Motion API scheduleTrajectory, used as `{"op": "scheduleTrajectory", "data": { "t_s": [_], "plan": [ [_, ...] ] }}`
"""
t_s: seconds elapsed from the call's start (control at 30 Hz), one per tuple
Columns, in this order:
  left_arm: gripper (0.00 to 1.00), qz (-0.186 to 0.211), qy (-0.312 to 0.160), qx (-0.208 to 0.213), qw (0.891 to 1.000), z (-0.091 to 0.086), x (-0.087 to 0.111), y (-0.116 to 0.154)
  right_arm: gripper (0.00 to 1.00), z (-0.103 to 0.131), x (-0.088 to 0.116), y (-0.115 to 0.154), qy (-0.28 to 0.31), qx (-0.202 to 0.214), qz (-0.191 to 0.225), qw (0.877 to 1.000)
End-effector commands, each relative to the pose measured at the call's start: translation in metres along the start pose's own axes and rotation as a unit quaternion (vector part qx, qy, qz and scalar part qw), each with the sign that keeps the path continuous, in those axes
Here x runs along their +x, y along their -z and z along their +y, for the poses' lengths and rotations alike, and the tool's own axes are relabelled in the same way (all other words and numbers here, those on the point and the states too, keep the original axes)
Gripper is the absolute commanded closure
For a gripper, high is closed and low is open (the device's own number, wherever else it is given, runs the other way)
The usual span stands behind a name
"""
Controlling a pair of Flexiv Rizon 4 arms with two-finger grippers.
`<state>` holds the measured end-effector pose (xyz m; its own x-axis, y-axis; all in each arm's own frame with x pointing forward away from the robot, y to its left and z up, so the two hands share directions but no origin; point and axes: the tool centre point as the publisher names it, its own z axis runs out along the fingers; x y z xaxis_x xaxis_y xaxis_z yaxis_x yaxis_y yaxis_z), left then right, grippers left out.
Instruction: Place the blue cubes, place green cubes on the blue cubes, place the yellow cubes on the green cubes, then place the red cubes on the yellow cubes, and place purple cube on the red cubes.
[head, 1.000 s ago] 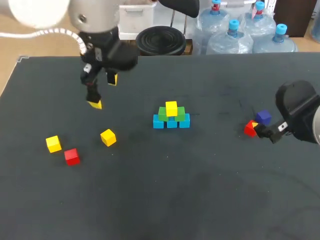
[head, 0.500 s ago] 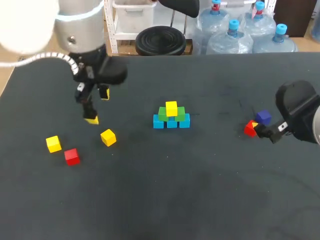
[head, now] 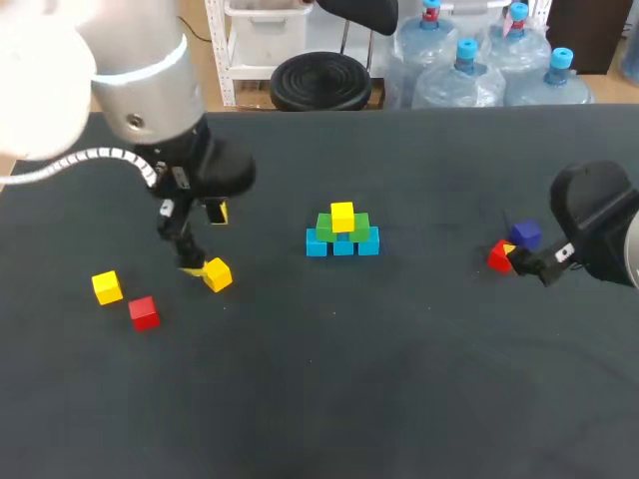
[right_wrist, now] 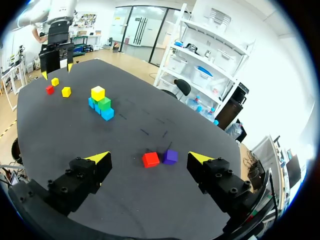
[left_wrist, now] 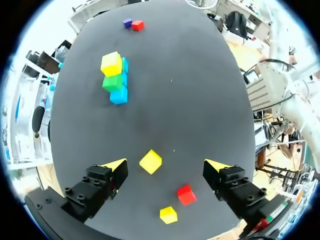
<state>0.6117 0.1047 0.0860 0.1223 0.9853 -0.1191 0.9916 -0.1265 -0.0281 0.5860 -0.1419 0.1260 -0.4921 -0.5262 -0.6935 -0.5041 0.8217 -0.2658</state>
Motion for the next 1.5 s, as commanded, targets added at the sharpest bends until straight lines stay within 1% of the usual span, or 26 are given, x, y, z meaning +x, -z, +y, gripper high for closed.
{"op": "scheduleTrajectory", "data": {
  "t_s": [0.03,0.17,0.27,0.33,0.4,0.47,0.5,0.53,0.6,0.67,0.83,0.9,0.93,1.0,1.13,1.17,1.27,1.3,1.33,1.37,1.43,1.47,1.5],
  "plan": [
    [0.00,-0.002,-0.028,-0.004,1.000,0.001,-0.007,-0.007,0.00,0.000,0.002,-0.001,-0.001,0.000,-0.005,1.000],
    [0.00,0.013,-0.050,0.004,0.999,-0.002,-0.005,-0.019,0.00,0.000,0.002,-0.001,-0.001,0.000,-0.005,1.000],
    [0.00,0.023,-0.038,0.018,0.999,-0.002,-0.001,-0.024,0.00,0.000,0.002,-0.001,-0.001,0.000,-0.005,1.000],
    [0.00,0.028,-0.020,0.025,0.999,-0.001,0.002,-0.027,0.00,0.000,0.002,-0.001,-0.001,0.000,-0.005,1.000],
    [0.00,0.026,-0.014,0.023,0.999,-0.001,0.003,-0.029,0.00,0.000,0.002,-0.001,-0.001,0.000,-0.005,1.000],
    [0.00,0.034,-0.027,0.014,0.999,0.002,0.007,-0.033,0.00,0.000,0.002,-0.001,-0.001,0.000,-0.005,1.000],
    [0.00,0.029,-0.026,0.007,0.999,0.004,0.008,-0.033,0.00,0.000,0.002,-0.001,-0.001,0.000,-0.005,1.000],
    [0.00,0.034,-0.050,-0.005,0.998,0.007,0.008,-0.033,0.00,0.000,0.002,-0.001,-0.001,0.000,-0.005,1.000],
    [0.00,0.027,-0.065,-0.008,0.997,0.010,0.007,-0.033,0.00,0.000,0.002,-0.001,-0.001,0.000,-0.005,1.000],
    [0.00,0.038,-0.087,-0.011,0.995,0.012,0.006,-0.038,0.00,0.000,0.002,-0.001,-0.001,0.000,-0.005,1.000],
    [0.00,0.038,-0.106,-0.008,0.994,0.015,0.009,-0.045,0.00,0.000,0.002,-0.001,-0.001,0.000,-0.005,1.000],
    [0.00,0.041,-0.122,-0.006,0.992,0.015,0.011,-0.045,0.00,0.000,0.002,-0.001,-0.001,0.000,-0.005,1.000],
    [0.00,0.041,-0.133,0.002,0.990,0.014,0.012,-0.046,0.00,0.000,0.002,-0.001,-0.001,0.000,-0.005,1.000],
    [0.00,0.042,-0.140,0.003,0.989,0.014,0.016,-0.047,0.00,0.000,0.002,-0.001,-0.001,0.000,-0.005,1.000],
    [0.00,0.037,-0.161,0.017,0.986,0.014,0.024,-0.045,0.00,0.000,0.002,-0.001,-0.001,0.000,-0.005,1.000],
    [0.00,0.045,-0.165,0.011,0.985,0.015,0.026,-0.045,0.00,0.000,0.002,-0.001,-0.001,0.000,-0.005,1.000],
    [0.00,0.045,-0.177,0.011,0.983,0.016,0.029,-0.047,0.00,0.000,0.002,-0.001,-0.001,0.000,-0.005,1.000],
    [0.03,0.046,-0.189,0.005,0.981,0.017,0.029,-0.047,0.00,0.000,0.002,-0.001,-0.001,0.000,-0.005,1.000],
    [0.03,0.041,-0.198,0.006,0.979,0.017,0.029,-0.047,0.00,0.000,0.002,-0.001,-0.001,0.000,-0.005,1.000],
    [0.00,0.046,-0.210,0.004,0.977,0.018,0.028,-0.047,0.00,0.000,0.002,-0.001,-0.001,0.000,-0.005,1.000],
    [0.00,0.038,-0.242,0.006,0.970,0.017,0.023,-0.049,0.00,0.000,0.002,-0.001,-0.001,0.000,-0.005,1.000],
    [0.01,0.046,-0.256,0.003,0.966,0.017,0.021,-0.052,0.00,0.000,0.002,-0.001,-0.001,0.000,-0.005,1.000],
    [0.09,0.046,-0.267,0.007,0.963,0.016,0.018,-0.055,0.00,0.000,0.002,-0.001,-0.001,0.000,-0.005,1.000]
  ]
}}
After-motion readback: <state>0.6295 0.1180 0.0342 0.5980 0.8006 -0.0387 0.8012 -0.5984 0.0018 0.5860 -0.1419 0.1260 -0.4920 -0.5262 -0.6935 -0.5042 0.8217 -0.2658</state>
